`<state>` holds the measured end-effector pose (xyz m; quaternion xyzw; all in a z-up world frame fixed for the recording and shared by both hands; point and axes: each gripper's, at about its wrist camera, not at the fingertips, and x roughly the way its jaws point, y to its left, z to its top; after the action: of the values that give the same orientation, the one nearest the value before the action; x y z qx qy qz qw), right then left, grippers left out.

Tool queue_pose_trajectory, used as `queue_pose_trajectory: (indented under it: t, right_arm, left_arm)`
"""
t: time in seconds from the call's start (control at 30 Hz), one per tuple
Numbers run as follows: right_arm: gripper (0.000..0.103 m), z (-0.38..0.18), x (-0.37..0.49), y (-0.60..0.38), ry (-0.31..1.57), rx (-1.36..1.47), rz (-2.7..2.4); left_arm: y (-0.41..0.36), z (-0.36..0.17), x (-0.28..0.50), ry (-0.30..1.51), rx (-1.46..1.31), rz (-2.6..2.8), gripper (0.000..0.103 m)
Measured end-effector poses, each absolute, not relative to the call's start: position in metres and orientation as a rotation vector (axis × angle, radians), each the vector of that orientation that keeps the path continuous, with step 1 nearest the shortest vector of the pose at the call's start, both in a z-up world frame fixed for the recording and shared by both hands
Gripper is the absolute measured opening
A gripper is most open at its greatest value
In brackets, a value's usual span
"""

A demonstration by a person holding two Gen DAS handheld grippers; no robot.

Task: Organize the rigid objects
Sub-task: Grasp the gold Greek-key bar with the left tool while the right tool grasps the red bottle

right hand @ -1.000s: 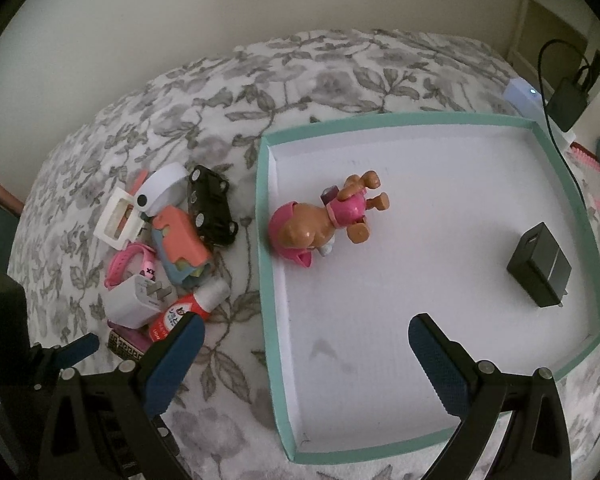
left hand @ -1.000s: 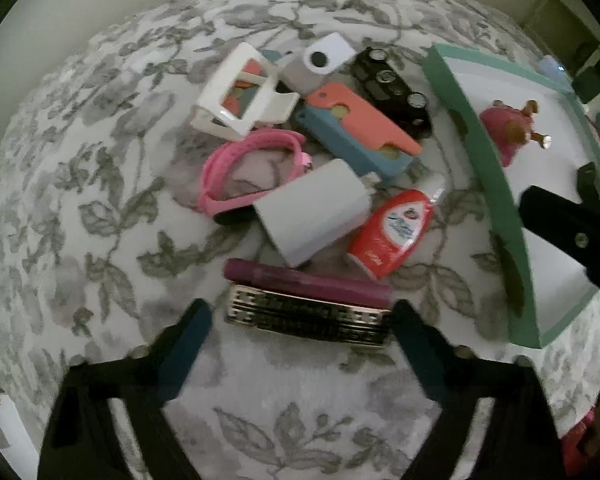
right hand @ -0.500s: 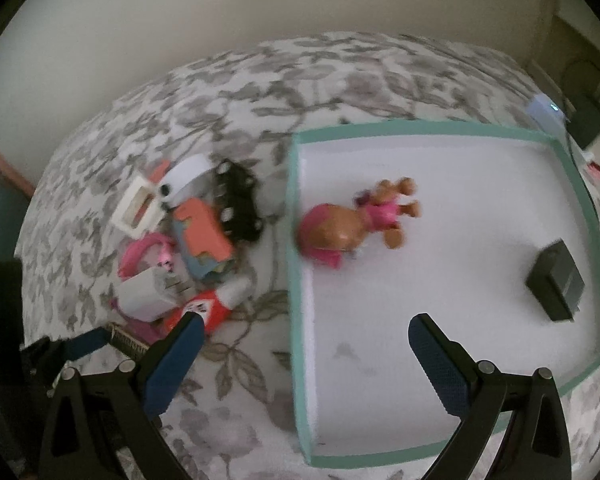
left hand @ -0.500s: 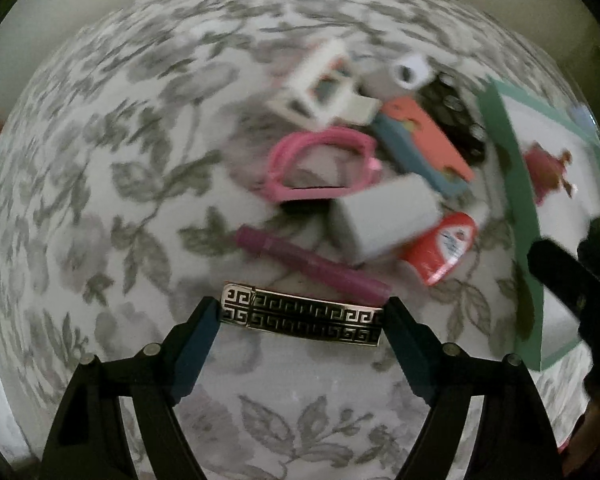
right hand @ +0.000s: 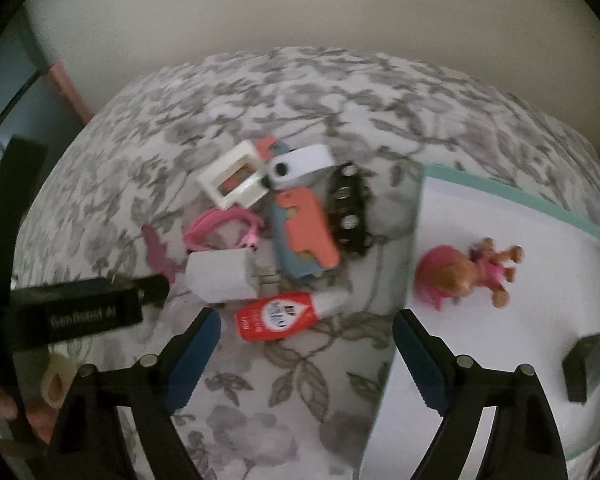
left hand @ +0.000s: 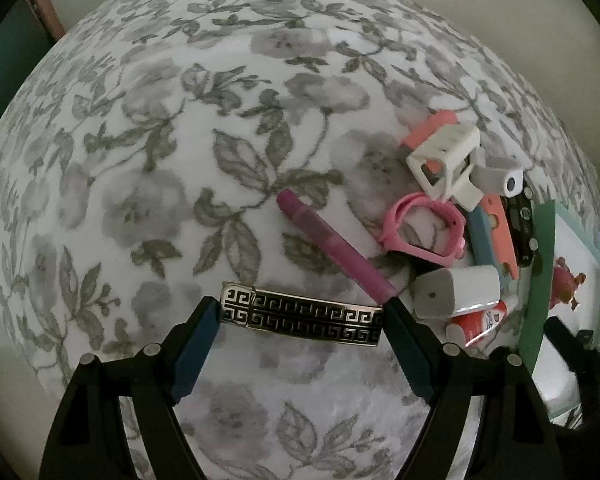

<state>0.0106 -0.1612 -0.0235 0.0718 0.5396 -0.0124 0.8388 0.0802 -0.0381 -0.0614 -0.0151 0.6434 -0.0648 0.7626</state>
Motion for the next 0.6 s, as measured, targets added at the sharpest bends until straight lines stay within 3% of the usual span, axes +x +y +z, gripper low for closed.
queue_pose_trajectory:
  t: [0.6]
  right_arm:
    - [0.085, -0.062, 0.033, -0.144, 1.242, 0.042, 0.005]
  left_arm:
    - [0.019, -0.056, 0.104, 1.406, -0.141, -0.122, 0.083]
